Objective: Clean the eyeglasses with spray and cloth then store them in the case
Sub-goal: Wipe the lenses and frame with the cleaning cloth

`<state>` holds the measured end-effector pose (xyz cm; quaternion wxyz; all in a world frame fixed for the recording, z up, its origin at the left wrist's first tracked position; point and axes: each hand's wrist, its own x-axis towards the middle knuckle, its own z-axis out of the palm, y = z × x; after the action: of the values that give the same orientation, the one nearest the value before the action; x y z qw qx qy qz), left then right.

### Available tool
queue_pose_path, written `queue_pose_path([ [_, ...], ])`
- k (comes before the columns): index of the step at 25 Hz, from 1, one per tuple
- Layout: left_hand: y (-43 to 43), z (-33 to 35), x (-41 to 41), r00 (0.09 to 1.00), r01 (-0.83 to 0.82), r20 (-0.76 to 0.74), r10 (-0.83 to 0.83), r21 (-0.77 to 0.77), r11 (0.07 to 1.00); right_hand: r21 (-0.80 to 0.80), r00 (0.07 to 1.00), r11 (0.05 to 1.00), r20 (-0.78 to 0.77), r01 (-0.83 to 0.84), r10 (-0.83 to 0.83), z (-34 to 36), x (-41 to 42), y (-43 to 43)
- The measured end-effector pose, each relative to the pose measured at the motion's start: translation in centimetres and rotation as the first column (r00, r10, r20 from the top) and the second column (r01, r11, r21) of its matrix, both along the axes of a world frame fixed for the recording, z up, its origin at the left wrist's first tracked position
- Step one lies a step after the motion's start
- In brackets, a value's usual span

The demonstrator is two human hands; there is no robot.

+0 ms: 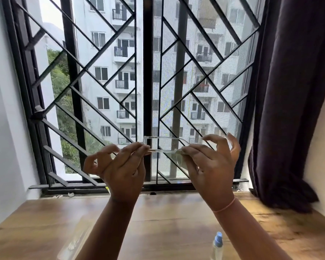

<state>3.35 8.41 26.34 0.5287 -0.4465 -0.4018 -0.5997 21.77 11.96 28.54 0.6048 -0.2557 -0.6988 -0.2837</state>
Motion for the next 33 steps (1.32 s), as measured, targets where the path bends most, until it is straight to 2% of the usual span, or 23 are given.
queue_pose_path([
  [4,-0.1,0.0,-0.2,1.0,-0.001,-0.009,0.001,0.001,1.0,-0.051,0.995,0.999,-0.098,-0.012,0.007,-0.5,0.2,0.1],
  [9,0.5,-0.2,-0.4,0.998,0.057,0.01,-0.057,-0.037,0.998,-0.205,0.947,0.966,-0.308,-0.16,0.092,-1.3,0.2,0.1],
  [12,0.5,-0.3,-0.1,0.997,0.067,-0.037,-0.068,-0.022,0.998,-0.241,0.914,0.943,-0.386,-0.227,0.121,-1.9,0.1,-0.3],
  [15,0.7,-0.3,-0.4,0.995,0.096,-0.01,-0.096,-0.035,0.995,-0.262,0.902,0.933,-0.414,-0.248,0.124,-2.7,0.2,-0.2],
  [21,-0.2,0.2,0.3,0.998,-0.013,-0.058,0.014,0.012,1.0,-0.271,0.878,0.915,-0.454,-0.299,0.153,-3.9,0.4,0.2],
  [26,-0.1,-0.1,-0.1,0.997,-0.083,0.004,0.083,-0.008,0.997,-0.266,0.884,0.925,-0.448,-0.272,0.131,-4.6,0.5,0.2],
  [33,0.2,-0.8,-0.1,0.995,0.05,0.09,-0.046,-0.036,0.998,-0.234,0.854,0.916,-0.489,-0.325,0.178,-5.1,1.0,0.0],
])
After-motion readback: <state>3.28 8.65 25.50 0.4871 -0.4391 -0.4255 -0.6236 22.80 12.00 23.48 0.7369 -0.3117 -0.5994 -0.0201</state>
